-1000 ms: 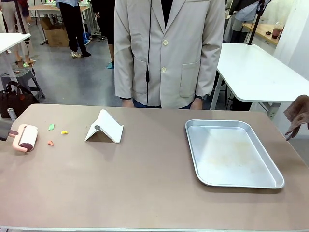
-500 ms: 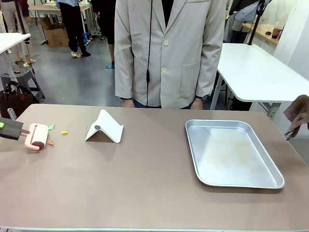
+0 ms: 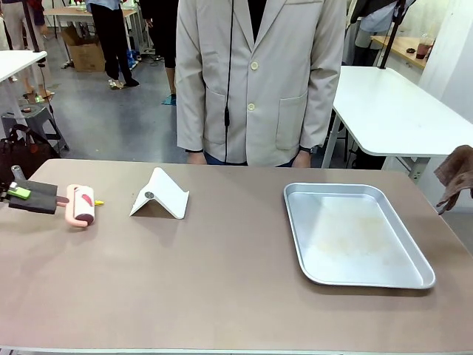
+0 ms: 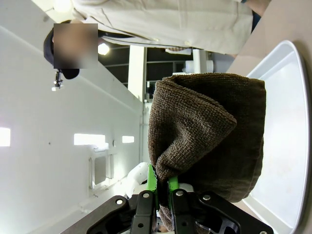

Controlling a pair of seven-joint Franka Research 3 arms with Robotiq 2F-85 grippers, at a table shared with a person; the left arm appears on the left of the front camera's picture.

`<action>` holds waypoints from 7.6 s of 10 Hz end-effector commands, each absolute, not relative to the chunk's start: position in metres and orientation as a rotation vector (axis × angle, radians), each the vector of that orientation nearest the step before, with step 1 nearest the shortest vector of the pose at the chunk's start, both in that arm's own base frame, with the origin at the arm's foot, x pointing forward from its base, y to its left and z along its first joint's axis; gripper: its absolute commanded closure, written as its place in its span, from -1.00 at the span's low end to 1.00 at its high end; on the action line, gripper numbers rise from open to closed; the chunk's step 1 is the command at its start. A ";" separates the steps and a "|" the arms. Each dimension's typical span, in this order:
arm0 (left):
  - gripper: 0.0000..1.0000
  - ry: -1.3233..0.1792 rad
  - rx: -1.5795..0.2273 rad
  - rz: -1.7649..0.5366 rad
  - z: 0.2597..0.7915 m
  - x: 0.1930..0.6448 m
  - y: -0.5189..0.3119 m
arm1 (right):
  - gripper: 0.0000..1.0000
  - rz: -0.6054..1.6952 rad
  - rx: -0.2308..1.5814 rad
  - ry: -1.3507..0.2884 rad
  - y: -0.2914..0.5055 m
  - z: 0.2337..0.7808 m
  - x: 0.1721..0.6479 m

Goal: Clean the surface of the table.
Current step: Clean the area not pointed to by the person.

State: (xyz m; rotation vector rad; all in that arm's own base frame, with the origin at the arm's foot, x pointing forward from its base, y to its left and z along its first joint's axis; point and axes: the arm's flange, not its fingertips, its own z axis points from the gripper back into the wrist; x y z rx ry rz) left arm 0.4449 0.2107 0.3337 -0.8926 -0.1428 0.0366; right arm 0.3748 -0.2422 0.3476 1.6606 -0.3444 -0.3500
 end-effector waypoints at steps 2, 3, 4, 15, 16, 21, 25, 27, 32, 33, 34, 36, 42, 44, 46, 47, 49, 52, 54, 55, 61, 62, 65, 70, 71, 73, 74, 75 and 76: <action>0.55 -0.078 -0.796 -0.024 0.314 0.439 0.177 | 0.80 -0.346 1.659 -0.351 -0.243 0.351 0.374; 0.55 -0.074 -0.790 -0.026 0.314 0.443 0.172 | 0.80 -0.346 1.659 -0.351 -0.243 0.351 0.374; 0.55 -0.074 -0.791 -0.025 0.314 0.447 0.169 | 0.80 -0.346 1.659 -0.351 -0.243 0.351 0.374; 0.55 -0.134 -1.085 -0.124 0.376 0.436 0.232 | 0.80 -0.346 1.659 -0.351 -0.243 0.351 0.374; 0.55 -0.137 -1.111 -0.119 0.382 0.431 0.246 | 0.80 -0.346 1.659 -0.351 -0.243 0.351 0.374; 0.55 -0.156 -1.243 -0.063 0.391 0.392 0.350 | 0.80 -0.346 1.659 -0.351 -0.243 0.351 0.374; 0.55 -0.172 -1.346 0.045 0.372 0.359 0.417 | 0.80 -0.346 1.659 -0.351 -0.243 0.351 0.374; 0.55 -0.243 -1.328 0.080 0.369 0.353 0.429 | 0.80 -0.346 1.659 -0.351 -0.243 0.351 0.374; 0.55 -0.179 -1.328 0.069 0.355 0.351 0.420 | 0.80 -0.346 1.659 -0.351 -0.243 0.351 0.374; 0.55 -0.120 -1.281 0.078 0.359 0.366 0.422 | 0.80 -0.346 1.659 -0.351 -0.243 0.351 0.374; 0.55 -0.061 -1.268 0.056 0.365 0.384 0.419 | 0.80 -0.346 1.659 -0.351 -0.243 0.351 0.374; 0.55 -0.026 -1.195 -0.016 0.378 0.418 0.403 | 0.80 -0.346 1.659 -0.351 -0.243 0.351 0.374; 0.55 0.122 -1.070 -0.077 0.378 0.498 0.356 | 0.80 -0.346 1.659 -0.351 -0.243 0.351 0.374; 0.55 0.120 -1.032 -0.044 0.371 0.518 0.346 | 0.80 -0.346 1.659 -0.351 -0.243 0.351 0.374; 0.55 0.111 -1.014 0.002 0.365 0.539 0.338 | 0.80 -0.346 1.659 -0.351 -0.243 0.351 0.374; 0.55 0.125 -1.017 0.001 0.364 0.549 0.334 | 0.80 -0.346 1.659 -0.351 -0.243 0.351 0.374; 0.55 0.101 -0.987 0.035 0.358 0.568 0.326 | 0.80 -0.346 1.659 -0.351 -0.243 0.351 0.374; 0.55 0.098 -0.952 0.061 0.348 0.578 0.314 | 0.80 -0.346 1.659 -0.351 -0.243 0.351 0.374; 0.55 0.108 -0.951 0.070 0.343 0.581 0.312 | 0.80 -0.346 1.659 -0.351 -0.243 0.351 0.374; 0.55 0.134 -0.948 0.072 0.340 0.582 0.311 | 0.80 -0.346 1.659 -0.351 -0.243 0.351 0.374; 0.55 0.167 -0.892 0.036 0.324 0.586 0.288 | 0.80 -0.346 1.659 -0.351 -0.243 0.351 0.374; 0.55 0.182 -0.888 0.029 0.323 0.587 0.283 | 0.80 -0.346 1.659 -0.351 -0.243 0.351 0.374; 0.55 0.212 -0.895 -0.016 0.324 0.589 0.255 | 0.80 -0.346 1.659 -0.351 -0.243 0.351 0.374; 0.55 0.253 -0.887 -0.047 0.330 0.595 0.208 | 0.80 -0.346 1.659 -0.351 -0.243 0.351 0.374; 0.55 0.252 -0.894 -0.043 0.332 0.598 0.202 | 0.80 -0.346 1.659 -0.351 -0.243 0.351 0.374; 0.55 0.269 -0.914 -0.044 0.341 0.606 0.193 | 0.80 -0.346 1.659 -0.351 -0.243 0.351 0.374; 0.55 0.258 -0.926 -0.047 0.347 0.609 0.191 | 0.80 -0.346 1.659 -0.351 -0.243 0.351 0.374; 0.55 0.246 -0.948 -0.058 0.356 0.610 0.191 | 0.80 -0.346 1.659 -0.351 -0.243 0.351 0.374; 0.55 0.230 -0.969 -0.063 0.363 0.609 0.194 | 0.80 -0.346 1.659 -0.351 -0.243 0.351 0.374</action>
